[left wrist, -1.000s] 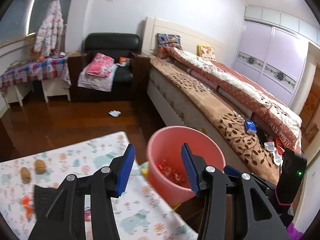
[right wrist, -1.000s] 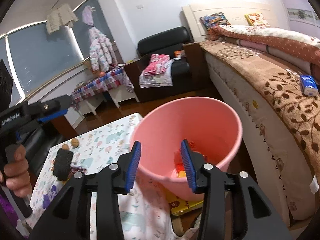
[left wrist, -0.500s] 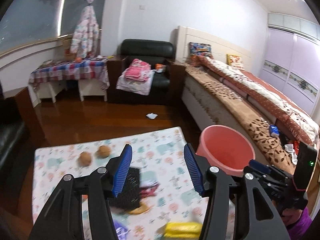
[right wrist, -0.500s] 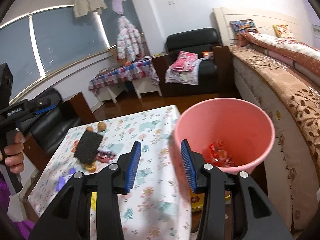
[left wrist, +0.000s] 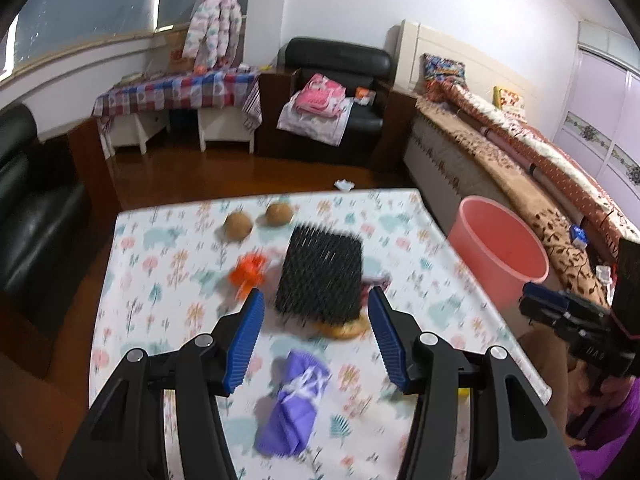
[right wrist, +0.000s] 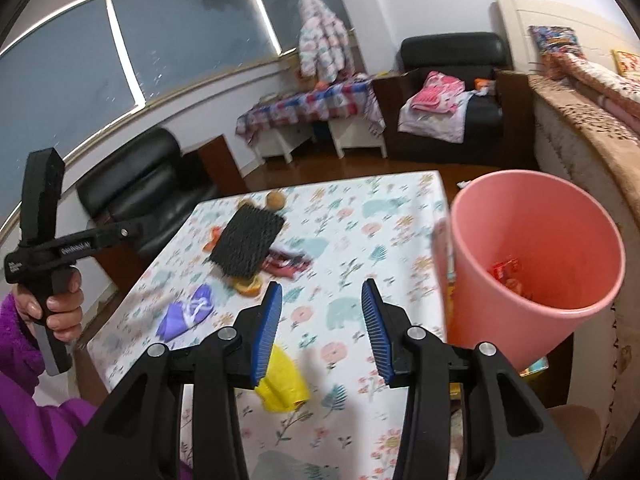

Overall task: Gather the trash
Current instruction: 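Grasp the purple cloth with the left tool while the right tool grasps the yellow plastic bag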

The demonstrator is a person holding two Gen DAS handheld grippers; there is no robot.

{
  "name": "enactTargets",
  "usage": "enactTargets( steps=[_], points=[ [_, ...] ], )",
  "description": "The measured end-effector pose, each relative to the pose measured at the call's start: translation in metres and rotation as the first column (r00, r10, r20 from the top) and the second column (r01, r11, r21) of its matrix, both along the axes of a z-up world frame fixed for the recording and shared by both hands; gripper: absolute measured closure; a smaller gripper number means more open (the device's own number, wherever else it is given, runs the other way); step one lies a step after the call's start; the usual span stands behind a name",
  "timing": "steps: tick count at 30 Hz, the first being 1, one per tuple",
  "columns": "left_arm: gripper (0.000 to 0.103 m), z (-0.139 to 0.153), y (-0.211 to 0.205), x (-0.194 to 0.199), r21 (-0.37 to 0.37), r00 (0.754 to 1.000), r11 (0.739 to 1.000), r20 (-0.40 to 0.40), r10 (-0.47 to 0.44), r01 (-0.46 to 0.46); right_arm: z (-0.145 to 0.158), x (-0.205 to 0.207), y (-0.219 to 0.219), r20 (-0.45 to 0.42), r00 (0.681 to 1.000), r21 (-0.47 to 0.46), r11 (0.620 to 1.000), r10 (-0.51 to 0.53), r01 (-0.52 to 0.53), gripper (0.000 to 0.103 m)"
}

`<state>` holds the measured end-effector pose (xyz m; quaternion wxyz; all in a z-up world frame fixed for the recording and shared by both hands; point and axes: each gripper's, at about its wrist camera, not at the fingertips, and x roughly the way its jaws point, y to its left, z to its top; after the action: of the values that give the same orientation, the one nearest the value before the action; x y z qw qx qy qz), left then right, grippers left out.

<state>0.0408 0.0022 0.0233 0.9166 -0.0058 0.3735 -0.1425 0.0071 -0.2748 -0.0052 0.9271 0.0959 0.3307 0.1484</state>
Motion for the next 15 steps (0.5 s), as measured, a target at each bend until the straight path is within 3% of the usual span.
enactTargets(
  steps=[6,15],
  points=[
    [0.05,-0.037,0.014,-0.01,0.01,0.996,1.0,-0.086,0.011,-0.01,-0.009,0.003,0.025,-0.067,0.99,-0.03,0.992,0.123,-0.125,0.061],
    [0.05,-0.072,0.023,-0.018,-0.011,0.986,1.0,-0.165,0.015,-0.017,-0.025,0.0,0.073,-0.157,0.947,-0.159,0.939,0.281,-0.305,0.061]
  ],
)
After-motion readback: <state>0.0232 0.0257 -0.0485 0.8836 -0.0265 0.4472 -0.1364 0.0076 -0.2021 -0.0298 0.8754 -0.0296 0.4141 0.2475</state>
